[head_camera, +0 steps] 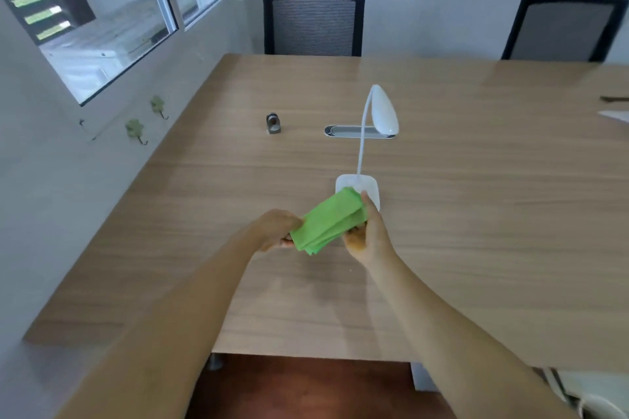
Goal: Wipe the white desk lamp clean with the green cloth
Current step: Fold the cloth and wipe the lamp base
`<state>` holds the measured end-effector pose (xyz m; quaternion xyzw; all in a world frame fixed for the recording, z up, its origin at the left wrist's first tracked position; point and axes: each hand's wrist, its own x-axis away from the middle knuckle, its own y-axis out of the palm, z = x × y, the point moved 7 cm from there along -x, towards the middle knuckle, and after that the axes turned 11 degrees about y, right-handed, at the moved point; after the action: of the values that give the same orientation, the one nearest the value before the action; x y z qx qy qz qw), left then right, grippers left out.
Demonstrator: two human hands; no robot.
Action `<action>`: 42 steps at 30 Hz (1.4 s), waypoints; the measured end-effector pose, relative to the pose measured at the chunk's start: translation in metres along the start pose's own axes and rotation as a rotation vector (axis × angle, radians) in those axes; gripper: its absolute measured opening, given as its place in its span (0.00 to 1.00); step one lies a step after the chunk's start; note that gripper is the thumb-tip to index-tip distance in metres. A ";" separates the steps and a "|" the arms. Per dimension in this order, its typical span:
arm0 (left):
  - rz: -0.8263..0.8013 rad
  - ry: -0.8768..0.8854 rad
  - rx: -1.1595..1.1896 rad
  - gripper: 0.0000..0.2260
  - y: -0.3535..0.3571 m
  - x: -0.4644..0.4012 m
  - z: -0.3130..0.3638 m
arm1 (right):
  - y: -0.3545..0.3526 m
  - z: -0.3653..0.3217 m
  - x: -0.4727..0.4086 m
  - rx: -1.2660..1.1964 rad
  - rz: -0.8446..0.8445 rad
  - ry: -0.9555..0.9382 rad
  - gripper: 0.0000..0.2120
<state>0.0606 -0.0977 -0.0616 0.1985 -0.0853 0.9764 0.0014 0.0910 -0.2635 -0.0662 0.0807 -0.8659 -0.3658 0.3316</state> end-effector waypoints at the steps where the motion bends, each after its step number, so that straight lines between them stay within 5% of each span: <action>1: -0.015 -0.025 0.068 0.08 0.016 0.001 -0.002 | -0.003 -0.002 0.006 -0.040 -0.034 -0.024 0.21; 4: -0.083 -0.080 0.183 0.06 0.055 0.001 -0.007 | -0.013 -0.004 0.018 -0.014 -0.054 -0.053 0.18; 8: -0.187 -0.115 0.107 0.04 0.080 -0.003 -0.006 | -0.034 -0.024 0.026 0.291 0.125 -0.156 0.18; 11: -0.174 -0.025 -0.153 0.07 0.071 -0.016 0.003 | -0.056 -0.066 0.038 0.448 0.361 -0.248 0.18; 15: -0.006 0.259 -0.798 0.30 0.038 -0.045 0.020 | -0.067 -0.118 0.051 1.095 0.647 -0.334 0.20; 22: -0.045 0.615 -1.207 0.34 0.050 -0.082 0.013 | -0.032 -0.118 0.020 1.771 0.541 -0.681 0.28; 27: -0.113 0.686 -1.232 0.27 0.055 -0.090 -0.010 | -0.019 -0.104 -0.017 1.849 0.429 -0.814 0.27; 39: -0.091 0.731 -1.296 0.27 0.057 -0.085 -0.011 | -0.036 -0.073 0.002 2.082 0.145 -0.738 0.27; 42: -0.072 0.743 -1.302 0.28 0.058 -0.084 -0.010 | -0.025 -0.088 0.009 2.004 0.245 -0.813 0.26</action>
<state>0.1315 -0.1504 -0.1129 -0.1825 -0.6328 0.7308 0.1792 0.1374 -0.3362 -0.0331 0.1004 -0.8179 0.5429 -0.1619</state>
